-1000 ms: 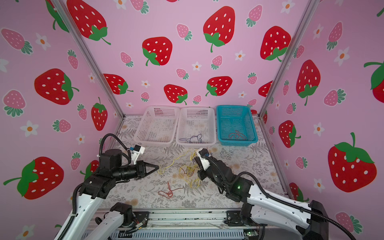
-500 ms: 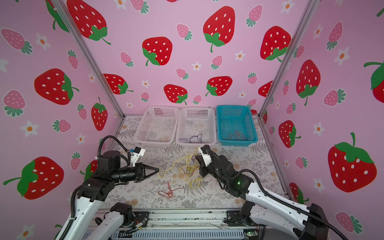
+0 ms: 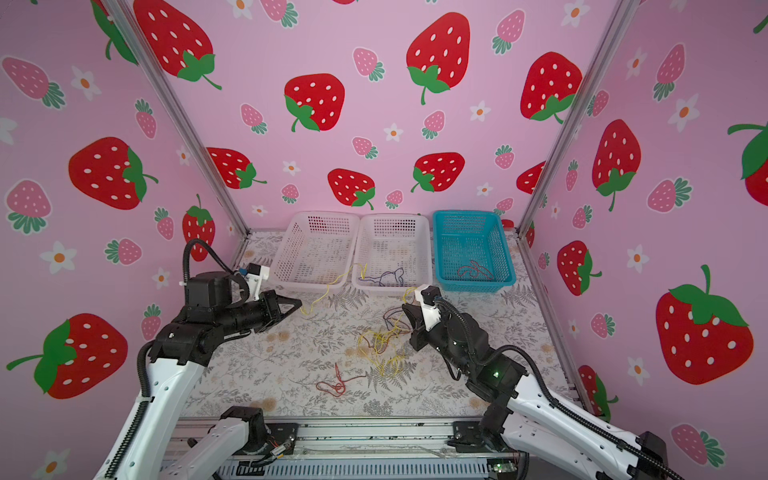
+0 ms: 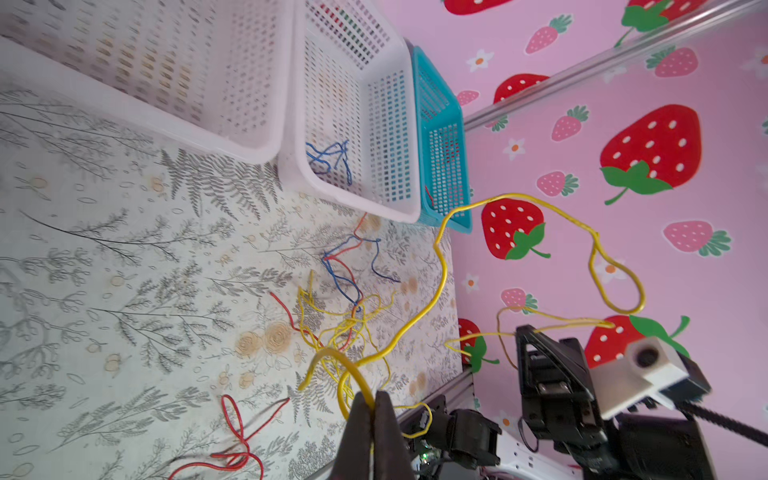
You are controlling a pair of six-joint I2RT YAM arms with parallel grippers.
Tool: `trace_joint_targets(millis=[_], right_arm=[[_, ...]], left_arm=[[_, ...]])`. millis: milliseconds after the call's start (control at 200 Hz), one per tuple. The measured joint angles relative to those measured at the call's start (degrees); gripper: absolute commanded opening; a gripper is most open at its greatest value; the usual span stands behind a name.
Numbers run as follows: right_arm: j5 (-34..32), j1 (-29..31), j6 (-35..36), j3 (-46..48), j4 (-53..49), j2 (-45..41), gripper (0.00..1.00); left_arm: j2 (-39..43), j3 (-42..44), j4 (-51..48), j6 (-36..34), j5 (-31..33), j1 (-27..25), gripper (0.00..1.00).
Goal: Untangle the cables
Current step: 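Carry the yellow wire with the left gripper over the leftmost white basket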
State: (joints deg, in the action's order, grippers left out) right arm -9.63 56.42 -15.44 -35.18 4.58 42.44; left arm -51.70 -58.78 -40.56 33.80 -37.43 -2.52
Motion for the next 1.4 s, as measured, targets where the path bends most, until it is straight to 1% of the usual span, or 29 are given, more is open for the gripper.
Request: trace_joint_targets(millis=[220, 625, 885, 1060, 1171, 1401], right_arm=[[0.4, -0.1, 0.0, 0.0, -0.9, 0.3, 0.00], [2.3, -0.1, 0.0, -0.2, -1.3, 1.8, 0.00], [3.8, -0.1, 0.0, -0.2, -1.6, 1.8, 0.00], [5.2, -0.1, 0.0, -0.3, -1.8, 1.5, 0.00], [6.1, -0.1, 0.0, -0.3, -2.0, 1.4, 0.00], [7.6, -0.1, -0.4, -0.3, -2.2, 1.1, 0.00]], left_arm=[[-2.9, -0.7, 0.8, -2.1, 7.1, 1.3, 0.00], [-9.9, -1.3, 7.0, -2.0, 13.4, 3.1, 0.00], [-20.1, -4.0, 9.6, 0.1, 16.3, 3.5, 0.00], [-24.9, -7.0, 11.4, 2.1, 18.8, 3.5, 0.00], [-29.1, -10.4, 12.1, 2.9, 20.4, 3.5, 0.00], [-40.4, -17.8, 12.7, 3.5, 22.3, 3.5, 0.00]])
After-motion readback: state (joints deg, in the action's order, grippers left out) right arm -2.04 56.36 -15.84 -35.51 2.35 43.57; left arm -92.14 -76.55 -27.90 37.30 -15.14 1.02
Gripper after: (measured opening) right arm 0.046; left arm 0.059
